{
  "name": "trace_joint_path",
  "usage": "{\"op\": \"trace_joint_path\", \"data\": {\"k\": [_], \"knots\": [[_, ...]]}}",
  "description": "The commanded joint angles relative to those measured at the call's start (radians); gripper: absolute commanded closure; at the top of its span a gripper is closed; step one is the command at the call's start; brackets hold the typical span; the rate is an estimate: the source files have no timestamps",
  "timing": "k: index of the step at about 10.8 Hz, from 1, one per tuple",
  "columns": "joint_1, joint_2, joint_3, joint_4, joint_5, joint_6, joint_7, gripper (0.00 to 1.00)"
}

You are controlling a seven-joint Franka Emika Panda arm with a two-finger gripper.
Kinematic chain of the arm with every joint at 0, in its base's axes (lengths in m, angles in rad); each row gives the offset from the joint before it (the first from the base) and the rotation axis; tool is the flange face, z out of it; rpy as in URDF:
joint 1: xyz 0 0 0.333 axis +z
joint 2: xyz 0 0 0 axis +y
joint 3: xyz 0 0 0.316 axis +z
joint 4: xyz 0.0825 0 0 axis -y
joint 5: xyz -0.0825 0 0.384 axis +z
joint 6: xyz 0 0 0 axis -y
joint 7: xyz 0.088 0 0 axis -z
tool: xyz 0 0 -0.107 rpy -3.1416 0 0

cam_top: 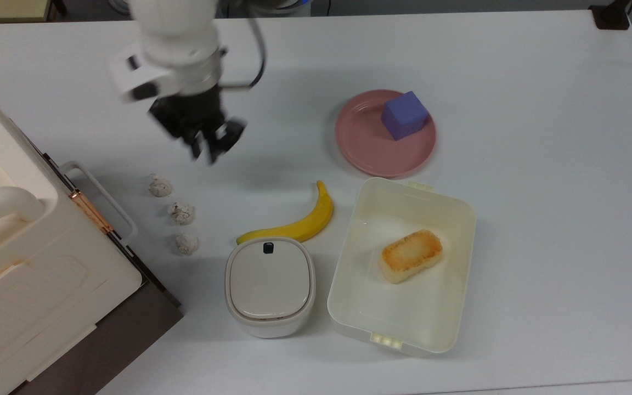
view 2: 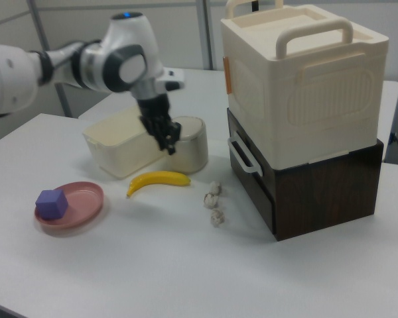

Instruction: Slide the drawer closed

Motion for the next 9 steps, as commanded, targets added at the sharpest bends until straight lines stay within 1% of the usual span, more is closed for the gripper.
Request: {"op": "trace_joint_path", "data": {"k": [1,2,3,7,9], "knots": [[0.149,-0.156,-0.095,-0.068,0.05,-0.142,-0.155,0.0],[0.177,-0.165,-0.096,-0.068,0.038,-0.161,-0.166,0.0],[0.181,-0.167,-0.096,-0.065,0.038,-0.165,-0.184,0.0],[0.189,-0.164,-0.103,-0.064,0.036,-0.17,-0.178,0.0],[0.186,-0.167,-0.104,-0.062,0.036,-0.202,-0.175,0.0]]}}
